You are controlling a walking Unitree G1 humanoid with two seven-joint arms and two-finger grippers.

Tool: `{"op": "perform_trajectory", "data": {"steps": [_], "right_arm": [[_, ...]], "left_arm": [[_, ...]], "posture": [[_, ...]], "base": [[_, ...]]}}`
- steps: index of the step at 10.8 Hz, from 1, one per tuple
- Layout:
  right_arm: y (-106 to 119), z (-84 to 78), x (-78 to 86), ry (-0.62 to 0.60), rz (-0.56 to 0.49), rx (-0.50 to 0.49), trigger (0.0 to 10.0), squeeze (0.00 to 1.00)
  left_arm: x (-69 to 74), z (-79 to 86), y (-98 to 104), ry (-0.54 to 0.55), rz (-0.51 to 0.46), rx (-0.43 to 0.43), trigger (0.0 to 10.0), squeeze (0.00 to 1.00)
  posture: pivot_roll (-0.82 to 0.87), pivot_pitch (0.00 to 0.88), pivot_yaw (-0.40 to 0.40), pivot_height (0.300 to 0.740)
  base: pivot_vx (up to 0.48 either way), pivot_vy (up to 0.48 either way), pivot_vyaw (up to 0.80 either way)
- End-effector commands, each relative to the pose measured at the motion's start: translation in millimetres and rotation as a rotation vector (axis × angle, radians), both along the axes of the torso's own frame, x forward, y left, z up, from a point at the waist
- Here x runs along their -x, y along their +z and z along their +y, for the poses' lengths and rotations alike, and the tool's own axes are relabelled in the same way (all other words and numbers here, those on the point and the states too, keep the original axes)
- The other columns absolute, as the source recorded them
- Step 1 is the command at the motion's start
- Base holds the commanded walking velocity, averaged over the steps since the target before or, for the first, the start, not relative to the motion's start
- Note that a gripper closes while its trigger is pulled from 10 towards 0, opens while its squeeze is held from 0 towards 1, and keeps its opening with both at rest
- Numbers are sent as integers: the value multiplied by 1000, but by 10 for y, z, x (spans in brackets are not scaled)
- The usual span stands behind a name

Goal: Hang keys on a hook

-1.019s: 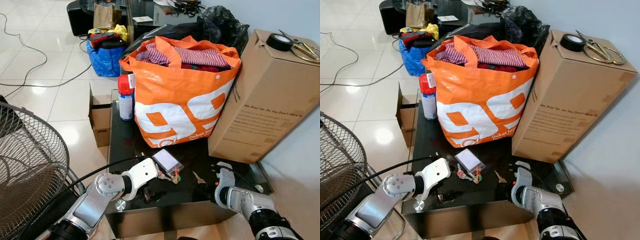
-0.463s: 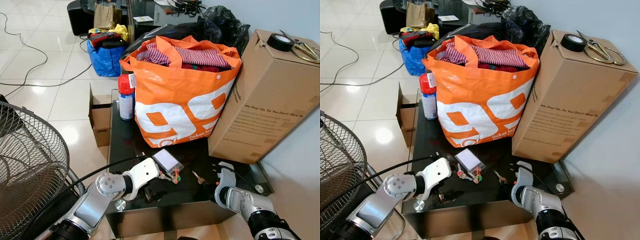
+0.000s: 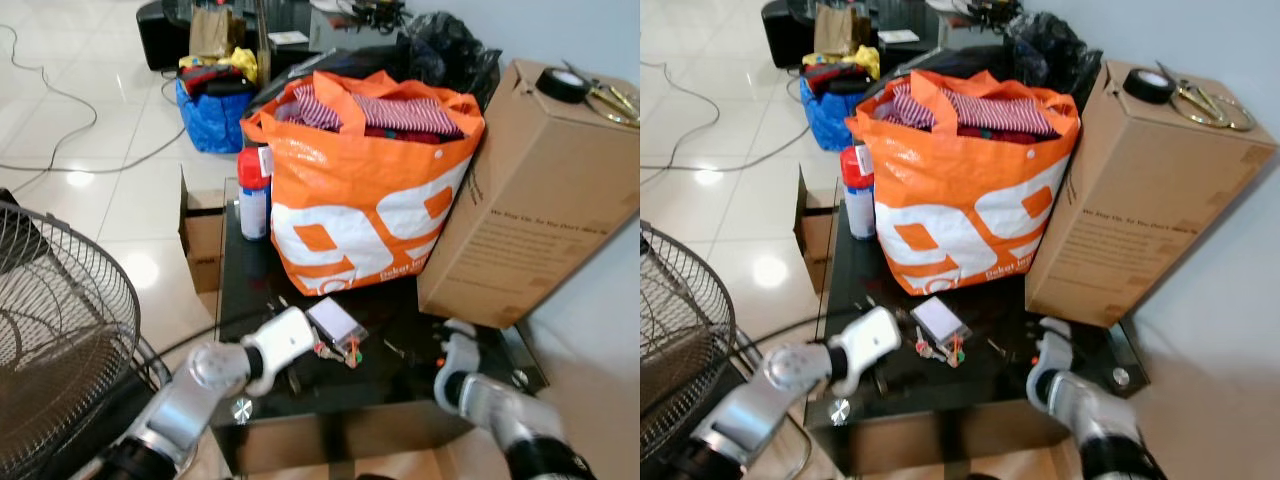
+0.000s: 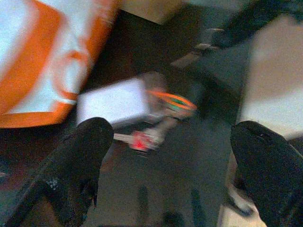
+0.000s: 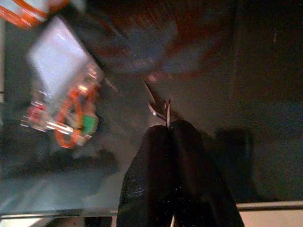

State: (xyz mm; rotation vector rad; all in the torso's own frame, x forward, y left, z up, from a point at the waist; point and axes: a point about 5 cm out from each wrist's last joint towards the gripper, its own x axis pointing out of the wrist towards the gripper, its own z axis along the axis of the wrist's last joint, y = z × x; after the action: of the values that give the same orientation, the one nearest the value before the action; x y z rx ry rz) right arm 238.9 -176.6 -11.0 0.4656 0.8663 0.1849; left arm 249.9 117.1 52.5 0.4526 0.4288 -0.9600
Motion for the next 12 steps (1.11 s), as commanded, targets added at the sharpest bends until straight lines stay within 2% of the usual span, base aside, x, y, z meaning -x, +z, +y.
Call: {"op": "perform_trajectory", "data": {"steps": [1, 3, 4, 5, 7, 8, 9, 12], "right_arm": [[142, -70, -8, -12, -55, -14, 0, 0], [391, -91, 92, -18, -160, -2, 0, 0], [564, -111, 132, 15, -236, 97, 0, 0], [808, -96, 154, 8, -334, 174, 0, 0], [1176, 21, 105, -84, -571, 224, 0, 0], [1229, 27, 86, -131, -621, 214, 0, 0], [1219, 17, 68, -144, -628, 244, 0, 0], [1168, 63, 51, -126, -624, 284, 0, 0]], "left_arm": [[-81, 9, 135, 49, -73, 46, 10000, 0], [-206, 65, 357, 178, -187, 121, 10000, 0], [-283, 122, 485, 268, -282, 117, 10000, 0], [-343, 162, 669, 370, -371, 171, 10000, 0], [-326, 199, 851, 491, -420, 255, 10000, 0], [-314, 245, 856, 546, -428, 270, 10000, 0], [-310, 331, 812, 597, -439, 233, 10000, 0], [-318, 338, 789, 594, -430, 211, 10000, 0]], "posture": [[-125, 0, -89, 740], [-113, 0, -54, 740], [-106, 0, -46, 740], [-94, 0, -35, 740], [-65, 0, -20, 740], [-57, 0, -24, 740], [-43, 0, -34, 740], [-57, 0, -27, 740]], "base": [[0, 0, 0], [0, 0, 0], [0, 0, 0], [0, 0, 0], [0, 0, 0], [0, 0, 0], [0, 0, 0], [0, 0, 0]]}}
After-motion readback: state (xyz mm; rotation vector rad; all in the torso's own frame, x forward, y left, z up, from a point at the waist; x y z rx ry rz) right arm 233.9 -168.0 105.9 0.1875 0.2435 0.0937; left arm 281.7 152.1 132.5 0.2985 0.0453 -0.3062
